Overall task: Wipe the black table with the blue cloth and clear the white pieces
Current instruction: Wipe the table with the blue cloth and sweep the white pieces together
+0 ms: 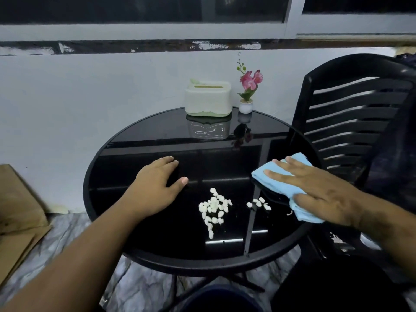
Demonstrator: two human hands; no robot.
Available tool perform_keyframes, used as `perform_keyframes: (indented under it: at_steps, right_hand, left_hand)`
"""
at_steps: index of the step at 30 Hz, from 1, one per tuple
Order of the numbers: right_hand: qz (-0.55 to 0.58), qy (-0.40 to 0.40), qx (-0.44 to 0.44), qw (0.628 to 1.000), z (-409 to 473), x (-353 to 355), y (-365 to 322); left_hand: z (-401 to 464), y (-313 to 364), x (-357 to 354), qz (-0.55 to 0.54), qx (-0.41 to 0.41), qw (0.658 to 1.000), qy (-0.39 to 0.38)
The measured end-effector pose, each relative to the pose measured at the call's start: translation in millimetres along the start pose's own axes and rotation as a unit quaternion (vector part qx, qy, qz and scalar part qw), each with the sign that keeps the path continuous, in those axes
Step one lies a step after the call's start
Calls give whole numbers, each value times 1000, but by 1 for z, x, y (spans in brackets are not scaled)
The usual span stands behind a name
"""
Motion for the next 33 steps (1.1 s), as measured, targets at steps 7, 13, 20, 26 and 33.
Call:
perform_keyframes:
  at_steps: [7, 13, 20, 26, 33]
  right_hand:
    - [62, 52, -114, 990, -5, 8, -77]
    - [48, 76, -154, 984, 23, 9, -125]
    - [80, 92, -152, 981, 27, 8, -127]
    - [96, 57, -165, 980, 24, 10, -75]
    - [116, 56, -161, 978, 49, 18, -22]
  left_hand:
    - [1, 1, -1, 8, 1, 1000, -2]
    - [2, 3, 1, 12, 4, 1000, -1]
    - [0, 3, 2, 5, 9, 1000, -3]
    - [-1, 1, 2, 1, 12, 1000, -5]
    - [3, 1, 2, -7, 16, 1000, 1]
Point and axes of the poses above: each hand's wrist, its own z-axis towards the middle knuckle, its own x-axis out of the back of the hand, y = z × x, the point moved 10 cm from there along z, towards the middle knuckle, and after that the axes turned 15 degrees about x, right-handed, at the moved point
